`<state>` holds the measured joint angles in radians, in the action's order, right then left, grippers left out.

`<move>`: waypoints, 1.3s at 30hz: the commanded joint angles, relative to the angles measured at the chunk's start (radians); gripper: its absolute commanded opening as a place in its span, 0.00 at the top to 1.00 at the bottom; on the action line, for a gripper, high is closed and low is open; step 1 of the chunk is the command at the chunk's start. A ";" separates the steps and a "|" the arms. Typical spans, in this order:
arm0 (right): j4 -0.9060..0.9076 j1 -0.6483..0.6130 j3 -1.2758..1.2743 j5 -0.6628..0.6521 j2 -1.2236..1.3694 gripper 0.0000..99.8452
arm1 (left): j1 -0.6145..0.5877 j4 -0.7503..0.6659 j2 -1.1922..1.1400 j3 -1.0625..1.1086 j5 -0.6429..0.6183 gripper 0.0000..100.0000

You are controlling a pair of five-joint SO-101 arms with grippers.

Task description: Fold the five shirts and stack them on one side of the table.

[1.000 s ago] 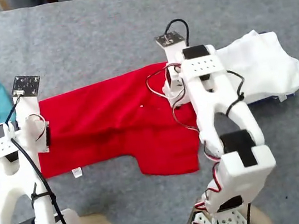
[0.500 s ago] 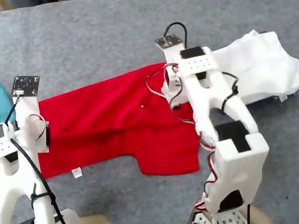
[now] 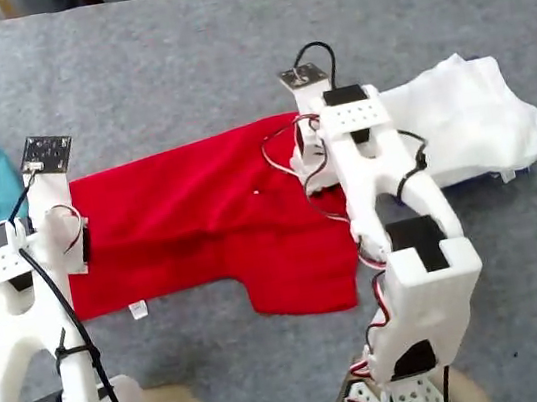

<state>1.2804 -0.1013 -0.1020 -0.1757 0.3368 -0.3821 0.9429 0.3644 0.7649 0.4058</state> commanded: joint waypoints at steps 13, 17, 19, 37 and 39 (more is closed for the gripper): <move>0.104 0.025 0.041 -0.094 -0.274 0.99 | 0.005 -0.008 0.037 -0.042 -0.028 0.97; 0.158 0.069 0.016 -0.135 -0.387 0.99 | 0.013 0.046 0.081 -0.099 -0.092 0.97; 0.169 0.098 -0.028 -0.169 -0.463 0.99 | 0.016 0.087 0.127 -0.128 -0.103 0.97; -0.061 0.098 -0.748 -0.322 -0.944 0.99 | -0.084 -0.158 0.253 0.252 -0.020 0.97; -0.086 0.097 -0.763 -0.324 -0.944 0.99 | -0.077 -0.181 0.252 0.271 -0.020 0.97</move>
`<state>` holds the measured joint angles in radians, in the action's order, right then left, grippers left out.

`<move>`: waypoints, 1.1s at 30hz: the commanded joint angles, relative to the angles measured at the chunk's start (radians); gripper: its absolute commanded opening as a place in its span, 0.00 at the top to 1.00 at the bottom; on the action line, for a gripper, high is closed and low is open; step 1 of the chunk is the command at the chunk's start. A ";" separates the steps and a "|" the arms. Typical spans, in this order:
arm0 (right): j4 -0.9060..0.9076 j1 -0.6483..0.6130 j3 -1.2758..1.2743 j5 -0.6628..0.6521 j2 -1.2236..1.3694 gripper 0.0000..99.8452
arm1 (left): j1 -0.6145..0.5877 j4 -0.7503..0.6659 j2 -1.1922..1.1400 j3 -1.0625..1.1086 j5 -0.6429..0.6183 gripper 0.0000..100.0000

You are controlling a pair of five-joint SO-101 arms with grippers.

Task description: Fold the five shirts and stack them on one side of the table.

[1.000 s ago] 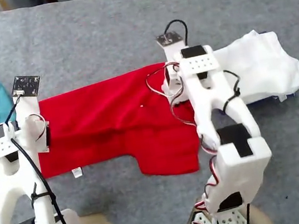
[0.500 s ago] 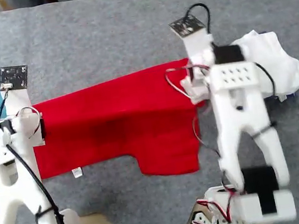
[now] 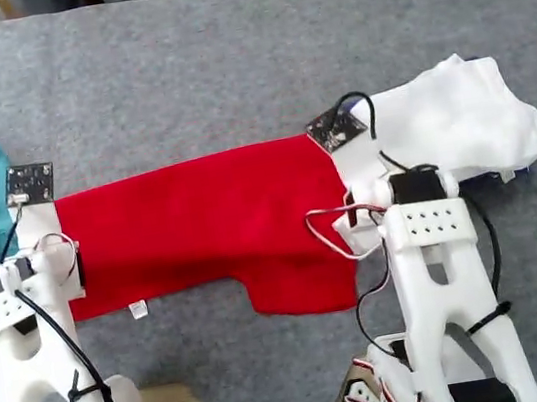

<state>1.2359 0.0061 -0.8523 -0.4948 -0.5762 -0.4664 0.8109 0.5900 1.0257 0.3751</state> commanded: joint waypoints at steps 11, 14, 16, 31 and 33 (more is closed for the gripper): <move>-0.135 -0.003 0.113 0.097 -0.030 0.99 | 0.039 -0.081 0.028 -0.133 0.005 0.97; -0.137 -0.003 0.257 0.169 -0.016 0.99 | 0.042 -0.048 0.026 -0.317 -0.060 0.97; -0.135 -0.002 0.367 0.219 0.027 0.99 | 0.053 -0.046 0.026 -0.417 -0.118 0.97; 0.425 -0.002 1.382 0.301 0.036 0.99 | 0.104 0.565 0.319 -0.993 -0.157 0.97; 0.489 0.000 1.511 0.301 0.021 0.99 | 0.105 0.598 0.410 -1.055 -0.158 0.97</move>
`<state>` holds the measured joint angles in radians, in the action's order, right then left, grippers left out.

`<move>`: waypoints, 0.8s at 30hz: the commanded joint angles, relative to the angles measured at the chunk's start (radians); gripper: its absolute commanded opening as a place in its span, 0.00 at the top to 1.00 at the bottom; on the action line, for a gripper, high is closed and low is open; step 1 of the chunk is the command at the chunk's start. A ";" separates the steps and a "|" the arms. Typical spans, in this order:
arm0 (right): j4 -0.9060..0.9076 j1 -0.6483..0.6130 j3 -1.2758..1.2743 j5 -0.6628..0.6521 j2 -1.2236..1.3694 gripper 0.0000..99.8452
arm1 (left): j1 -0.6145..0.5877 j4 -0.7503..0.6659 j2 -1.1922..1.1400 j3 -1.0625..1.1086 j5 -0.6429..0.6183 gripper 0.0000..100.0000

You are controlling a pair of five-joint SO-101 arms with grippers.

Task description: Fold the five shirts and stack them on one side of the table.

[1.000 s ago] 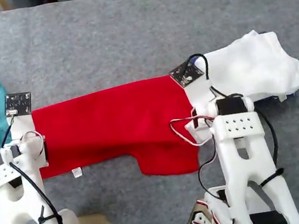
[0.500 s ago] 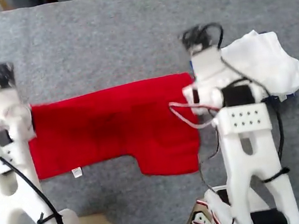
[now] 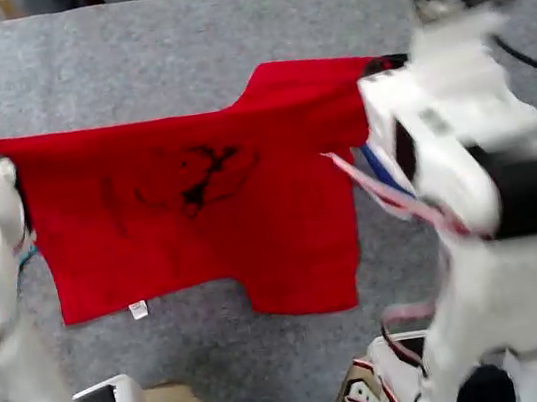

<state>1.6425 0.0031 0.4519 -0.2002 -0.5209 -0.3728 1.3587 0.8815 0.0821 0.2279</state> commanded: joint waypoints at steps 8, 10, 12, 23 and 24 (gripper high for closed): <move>0.115 0.006 0.536 0.049 -0.102 0.99 | 0.004 0.074 0.373 -0.280 -0.009 0.97; 0.109 0.006 0.599 0.074 -0.107 0.99 | 0.004 0.075 0.416 -0.280 -0.009 0.97; 0.094 0.006 0.653 0.094 -0.107 0.99 | 0.004 0.087 0.453 -0.280 -0.009 0.97; -0.193 0.000 0.298 0.104 -0.101 0.99 | 0.008 0.018 0.471 0.048 -0.009 0.97; -0.238 -0.002 0.231 0.104 -0.096 0.99 | 0.007 -0.043 0.471 0.130 -0.009 0.97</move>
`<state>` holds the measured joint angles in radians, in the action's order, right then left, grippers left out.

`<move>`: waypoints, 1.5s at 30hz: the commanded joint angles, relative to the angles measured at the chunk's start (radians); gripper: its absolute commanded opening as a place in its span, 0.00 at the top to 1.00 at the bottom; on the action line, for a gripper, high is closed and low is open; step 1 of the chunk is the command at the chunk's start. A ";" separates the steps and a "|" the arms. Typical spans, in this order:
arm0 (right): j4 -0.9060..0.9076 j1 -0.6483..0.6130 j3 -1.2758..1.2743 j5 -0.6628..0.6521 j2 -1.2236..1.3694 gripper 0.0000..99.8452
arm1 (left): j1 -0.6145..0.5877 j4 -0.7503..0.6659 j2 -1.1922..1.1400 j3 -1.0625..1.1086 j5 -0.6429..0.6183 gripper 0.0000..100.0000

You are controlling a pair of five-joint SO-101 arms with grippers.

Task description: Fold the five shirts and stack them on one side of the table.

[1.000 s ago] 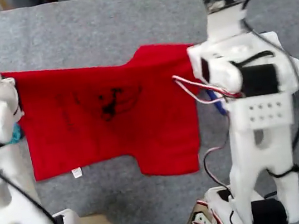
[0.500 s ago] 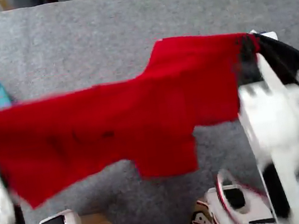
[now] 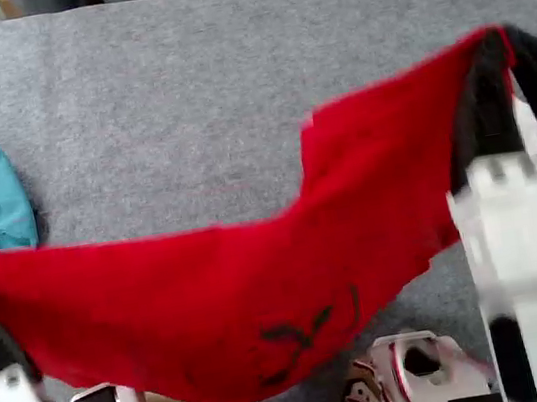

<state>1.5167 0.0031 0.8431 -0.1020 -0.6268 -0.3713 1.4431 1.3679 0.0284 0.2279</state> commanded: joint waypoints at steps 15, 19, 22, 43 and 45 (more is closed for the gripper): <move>-0.671 -0.115 -0.518 -0.032 0.507 0.99 | 0.004 -1.152 -0.539 0.769 -0.008 0.97; -0.717 -0.115 -0.358 -0.029 0.727 0.99 | 0.004 -1.163 -0.799 0.575 -0.009 0.97; -0.697 -0.118 -0.170 -0.029 0.885 0.99 | 0.004 -1.154 -0.950 0.450 -0.009 0.97; -0.532 -0.132 0.688 -0.035 1.422 0.99 | -0.015 -1.056 -1.048 0.364 -0.011 0.97; -0.485 -0.132 0.688 -0.035 1.423 0.99 | -0.015 -1.059 -1.037 0.378 -0.011 0.97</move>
<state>0.9858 -0.1274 1.4860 -0.1312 0.8048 -0.3698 0.3828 0.2800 0.4043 0.2279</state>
